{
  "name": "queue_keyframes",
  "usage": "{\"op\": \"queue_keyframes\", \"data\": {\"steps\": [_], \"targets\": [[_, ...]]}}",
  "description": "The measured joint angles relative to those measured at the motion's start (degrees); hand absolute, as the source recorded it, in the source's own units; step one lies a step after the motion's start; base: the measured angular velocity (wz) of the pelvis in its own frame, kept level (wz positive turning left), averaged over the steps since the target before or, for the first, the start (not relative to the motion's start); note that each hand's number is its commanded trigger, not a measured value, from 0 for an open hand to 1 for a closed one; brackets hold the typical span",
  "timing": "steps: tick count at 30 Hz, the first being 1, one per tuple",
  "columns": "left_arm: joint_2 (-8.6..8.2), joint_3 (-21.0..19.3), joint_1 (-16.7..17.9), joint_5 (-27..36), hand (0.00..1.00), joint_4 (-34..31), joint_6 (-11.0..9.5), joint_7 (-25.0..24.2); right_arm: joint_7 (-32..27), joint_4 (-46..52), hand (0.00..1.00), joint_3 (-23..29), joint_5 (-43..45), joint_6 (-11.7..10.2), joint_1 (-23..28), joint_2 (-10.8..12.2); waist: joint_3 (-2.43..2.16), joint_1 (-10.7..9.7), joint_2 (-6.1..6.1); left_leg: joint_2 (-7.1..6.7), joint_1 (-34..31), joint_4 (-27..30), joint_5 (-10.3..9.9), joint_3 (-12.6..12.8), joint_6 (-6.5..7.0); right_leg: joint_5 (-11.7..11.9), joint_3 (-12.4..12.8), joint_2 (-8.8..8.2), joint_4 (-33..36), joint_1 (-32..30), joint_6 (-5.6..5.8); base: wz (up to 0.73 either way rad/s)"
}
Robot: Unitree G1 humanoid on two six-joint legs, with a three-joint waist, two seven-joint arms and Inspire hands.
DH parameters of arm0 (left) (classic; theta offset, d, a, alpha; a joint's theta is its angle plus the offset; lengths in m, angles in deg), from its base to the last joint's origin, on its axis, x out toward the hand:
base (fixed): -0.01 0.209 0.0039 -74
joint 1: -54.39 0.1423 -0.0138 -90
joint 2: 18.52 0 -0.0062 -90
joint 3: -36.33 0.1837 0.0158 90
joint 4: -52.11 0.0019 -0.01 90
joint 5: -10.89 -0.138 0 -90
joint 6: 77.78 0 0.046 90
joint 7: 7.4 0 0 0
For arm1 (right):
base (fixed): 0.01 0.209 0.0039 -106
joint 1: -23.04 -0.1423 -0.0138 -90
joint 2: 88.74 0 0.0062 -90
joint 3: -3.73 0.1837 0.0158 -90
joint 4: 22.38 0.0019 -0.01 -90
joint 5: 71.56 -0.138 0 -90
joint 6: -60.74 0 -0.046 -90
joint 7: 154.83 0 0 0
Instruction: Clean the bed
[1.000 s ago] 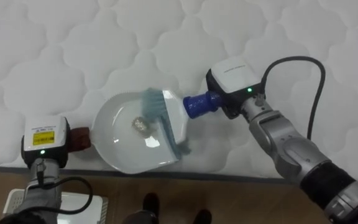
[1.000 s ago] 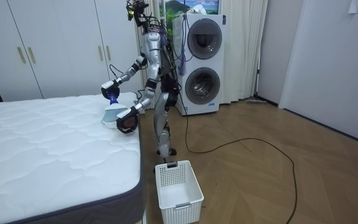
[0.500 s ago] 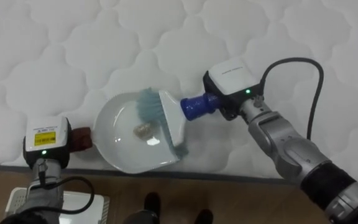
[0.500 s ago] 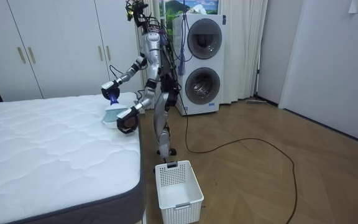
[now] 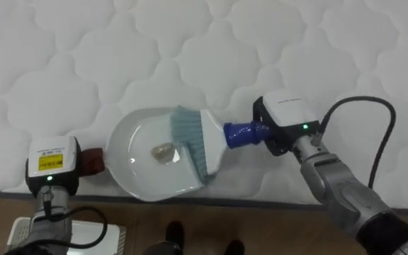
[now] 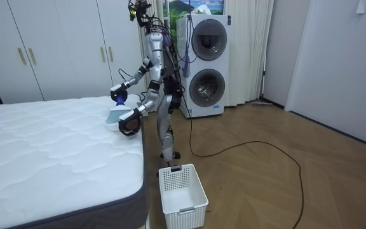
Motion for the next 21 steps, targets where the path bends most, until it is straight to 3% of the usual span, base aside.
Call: {"op": "queue_keyframes", "data": {"steps": [4,7,8,9,12,15,18,21], "targets": [[-0.02,-1.8,0.0,-0.7,1.0,-0.2,-0.4,0.3,-3.3,-0.8,1.0,3.1,0.5,-0.9,2.1,-0.5,-0.08,-0.3,0.36,-0.09,1.2,-0.4,0.0,0.1,0.01,-0.1,0.2,-0.09,-0.1,0.9,0.1,-0.01],[0.03,-4.0,1.6,-0.6,1.0,-1.7,-0.3,1.6,-3.6,-1.1,0.99,5.4,0.5,-0.5,2.3,-1.3,-0.13,-0.7,0.44,-0.08,2.0,-0.6,0.0,0.5,0.03,-0.1,0.8,-0.04,-0.2,1.4,0.12,-0.05],[0.02,-4.4,2.1,-0.6,1.0,-1.9,-0.3,2.1,-3.6,-1.1,0.34,6.0,0.6,-0.5,2.5,-1.5,-0.15,-0.9,0.47,-0.08,2.3,-0.7,0.0,0.5,0.03,-0.1,0.9,-0.05,-0.4,1.8,0.12,-0.04],[0.02,-4.7,2.7,-0.6,1.0,-2.1,-0.2,2.6,-3.6,-1.1,0.0,6.7,0.4,-0.4,2.8,-2.0,-0.27,-1.0,0.64,0.04,2.8,-0.8,-0.1,0.6,0.04,0.0,1.0,0.0,-0.9,2.4,0.21,0.0],[0.01,-4.7,3.8,-0.6,1.0,-2.6,-0.1,2.6,-3.6,-0.5,0.0,7.5,0.3,0.0,3.6,-3.7,-0.6,-1.2,1.08,0.01,4.2,-1.1,-0.1,0.7,0.03,0.0,1.2,0.03,-1.0,3.6,0.24,-0.02],[-0.01,-5.6,5.5,-0.6,1.0,-3.0,-0.1,2.7,-3.4,0.5,0.0,8.6,0.0,0.1,4.3,-3.8,-0.94,-1.3,1.4,-0.02,7.2,-2.2,-0.1,1.5,0.02,-0.1,2.0,0.02,-1.2,5.8,0.37,-0.11],[-0.04,-5.7,8.8,-0.6,1.0,-5.5,0.1,2.7,-3.1,2.1,0.0,11.2,-1.2,0.1,6.5,-3.8,-2.6,-2.3,2.03,-0.37,9.9,-3.3,-0.1,1.5,0.01,-0.4,2.0,-0.12,-2.1,8.3,0.72,0.01],[-0.5,-8.5,12.1,-1.4,1.0,-9.8,-0.2,2.4,-2.8,3.3,0.0,15.2,-3.8,-0.5,9.6,-3.8,-3.11,-2.4,2.39,-0.67,13.7,-4.9,0.0,1.5,-0.03,-0.7,2.5,0.21,-4.5,12.2,1.09,0.02]]}}
